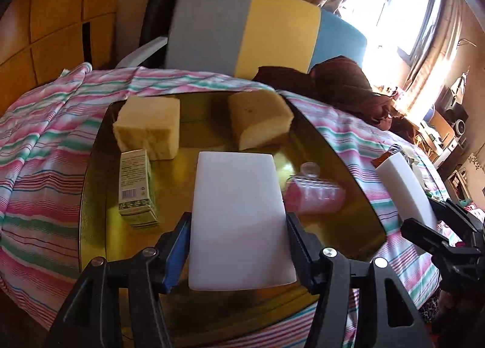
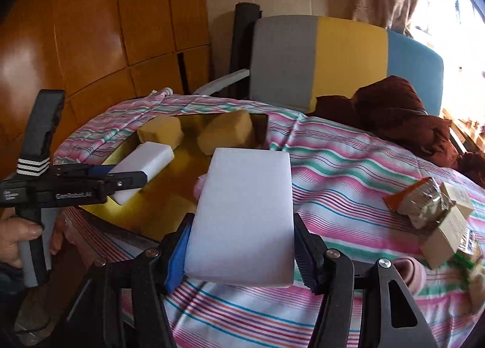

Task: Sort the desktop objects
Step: 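Carry both eraser blocks over the gold tray and open both tools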

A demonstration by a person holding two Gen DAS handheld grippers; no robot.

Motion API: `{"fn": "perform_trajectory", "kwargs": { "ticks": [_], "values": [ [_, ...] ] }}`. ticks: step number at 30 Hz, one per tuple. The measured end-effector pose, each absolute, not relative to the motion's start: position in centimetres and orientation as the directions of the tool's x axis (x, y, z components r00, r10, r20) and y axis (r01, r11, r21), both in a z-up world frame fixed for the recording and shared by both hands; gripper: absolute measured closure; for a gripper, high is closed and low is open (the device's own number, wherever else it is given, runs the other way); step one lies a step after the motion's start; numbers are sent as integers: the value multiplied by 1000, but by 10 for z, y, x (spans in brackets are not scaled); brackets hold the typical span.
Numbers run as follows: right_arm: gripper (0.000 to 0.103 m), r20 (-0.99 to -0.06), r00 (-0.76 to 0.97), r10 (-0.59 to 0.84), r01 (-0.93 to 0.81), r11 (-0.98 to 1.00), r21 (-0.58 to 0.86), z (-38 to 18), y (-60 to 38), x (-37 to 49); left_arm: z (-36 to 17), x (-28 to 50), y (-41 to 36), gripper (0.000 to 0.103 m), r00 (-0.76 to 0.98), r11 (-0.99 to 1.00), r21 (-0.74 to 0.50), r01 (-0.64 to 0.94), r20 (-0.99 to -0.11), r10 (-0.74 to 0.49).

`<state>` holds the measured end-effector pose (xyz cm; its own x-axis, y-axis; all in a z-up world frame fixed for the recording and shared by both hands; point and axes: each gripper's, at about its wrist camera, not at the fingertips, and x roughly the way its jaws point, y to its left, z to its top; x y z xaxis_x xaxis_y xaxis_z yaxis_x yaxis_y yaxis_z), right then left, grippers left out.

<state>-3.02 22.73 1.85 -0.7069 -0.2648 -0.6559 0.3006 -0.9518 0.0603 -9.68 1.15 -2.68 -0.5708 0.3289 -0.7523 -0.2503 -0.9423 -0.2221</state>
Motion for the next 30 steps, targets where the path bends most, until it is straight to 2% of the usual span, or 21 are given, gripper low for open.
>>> {"fn": "perform_trajectory", "kwargs": {
  "ticks": [6,9,12,17,22,30],
  "values": [
    [42,-701,-647,-300,346,-935,81,17,190,-67,-47,-135,0,41,-480,-941,-259,-219,-811,335],
    [42,-727,-617,-302,353,-932,87,13,178,-83,-52,-147,2,38,-465,-949,-247,-194,-829,311],
    [42,-748,-590,-304,352,-931,100,10,168,-96,-57,-153,0,35,-439,-938,-292,-187,-829,345],
    [41,-764,-562,-316,362,-925,117,11,153,-108,-47,-142,-19,34,-496,-904,-392,-172,-758,423],
    [41,-787,-528,-320,377,-918,121,8,130,-119,-29,-111,-54,34,-615,-881,-456,-121,-662,428],
    [38,-845,-459,-275,339,-933,120,-15,87,-145,-25,-83,-93,34,-674,-871,-487,-70,-620,401]
  ]
}}
